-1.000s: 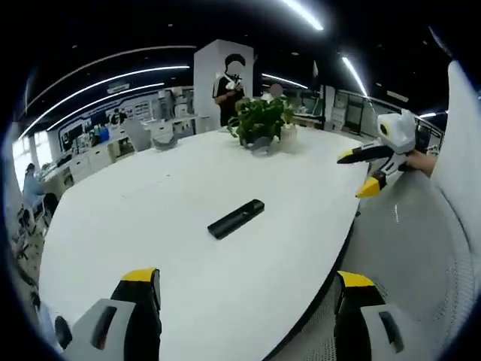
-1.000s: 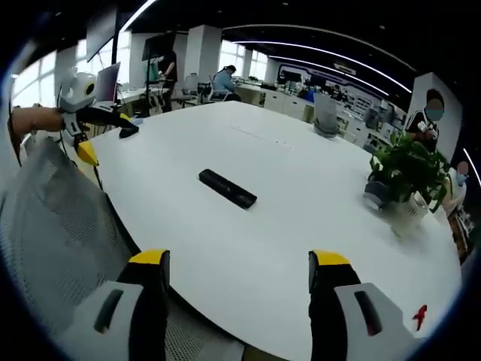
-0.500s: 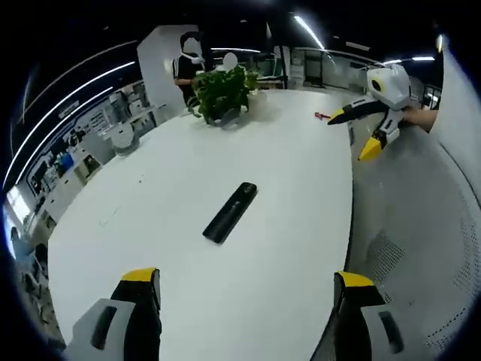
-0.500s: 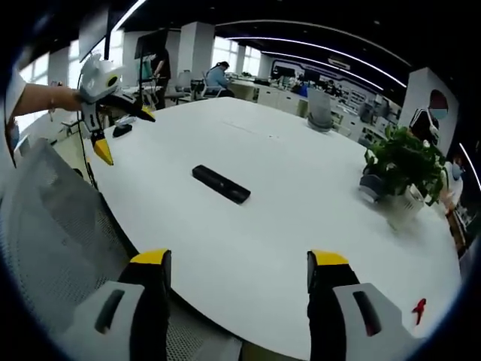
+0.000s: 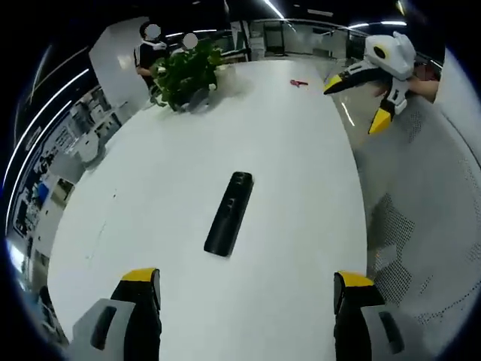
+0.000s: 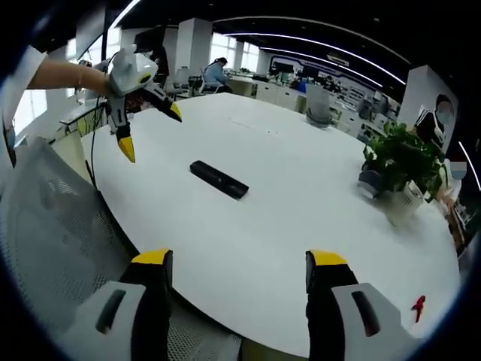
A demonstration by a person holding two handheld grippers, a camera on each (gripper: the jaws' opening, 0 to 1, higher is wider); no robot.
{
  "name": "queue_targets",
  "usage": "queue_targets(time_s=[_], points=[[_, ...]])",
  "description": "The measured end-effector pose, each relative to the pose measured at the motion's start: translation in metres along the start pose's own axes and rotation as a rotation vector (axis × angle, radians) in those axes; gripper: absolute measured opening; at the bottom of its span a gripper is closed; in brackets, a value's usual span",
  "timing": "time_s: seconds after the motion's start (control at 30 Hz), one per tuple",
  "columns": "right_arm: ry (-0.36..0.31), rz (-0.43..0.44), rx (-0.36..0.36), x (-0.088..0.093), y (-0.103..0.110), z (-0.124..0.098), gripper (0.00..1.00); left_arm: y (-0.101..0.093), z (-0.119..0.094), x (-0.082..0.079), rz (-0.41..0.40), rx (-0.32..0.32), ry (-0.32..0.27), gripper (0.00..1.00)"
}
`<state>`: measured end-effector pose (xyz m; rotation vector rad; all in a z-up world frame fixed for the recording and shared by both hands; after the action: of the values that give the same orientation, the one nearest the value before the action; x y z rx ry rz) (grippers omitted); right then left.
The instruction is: Press the specified remote control buttons in sequence, fully releasing each button before pressing the next.
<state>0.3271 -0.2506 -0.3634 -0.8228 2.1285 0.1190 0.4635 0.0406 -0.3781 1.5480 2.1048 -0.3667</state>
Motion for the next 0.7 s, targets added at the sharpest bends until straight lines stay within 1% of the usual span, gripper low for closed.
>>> queue_targets(time_s=[0.1,0.27,0.43,0.7], points=[[0.005,0.004,0.000,0.001,0.000,0.000,0.74,0.006,0.010,-0.002,0.024,0.026,0.041,1.00],[0.012,0.007,0.000,0.002,-0.001,0.000,0.73,0.016,0.023,-0.004,0.048,0.049,0.085,1.00],[0.023,0.011,-0.002,0.003,-0.001,0.001,0.72,0.026,0.033,-0.006,0.031,0.076,0.107,1.00],[0.028,0.023,0.016,0.004,-0.004,0.000,0.72,0.039,0.049,-0.011,0.034,0.102,0.137,1.00]])
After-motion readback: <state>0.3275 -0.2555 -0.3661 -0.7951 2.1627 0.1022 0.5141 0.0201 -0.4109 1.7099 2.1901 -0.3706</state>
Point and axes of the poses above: the point that each gripper's makers call its tool centre point, and the gripper's own axes: z roughly forward along the fingers, y roughly to its left, x roughly out of its underside, the point moved 7 cm from there along -z, roughly backward along the fingers, and after that the axes turned 5 degrees about -z, right-handed, at the moved point
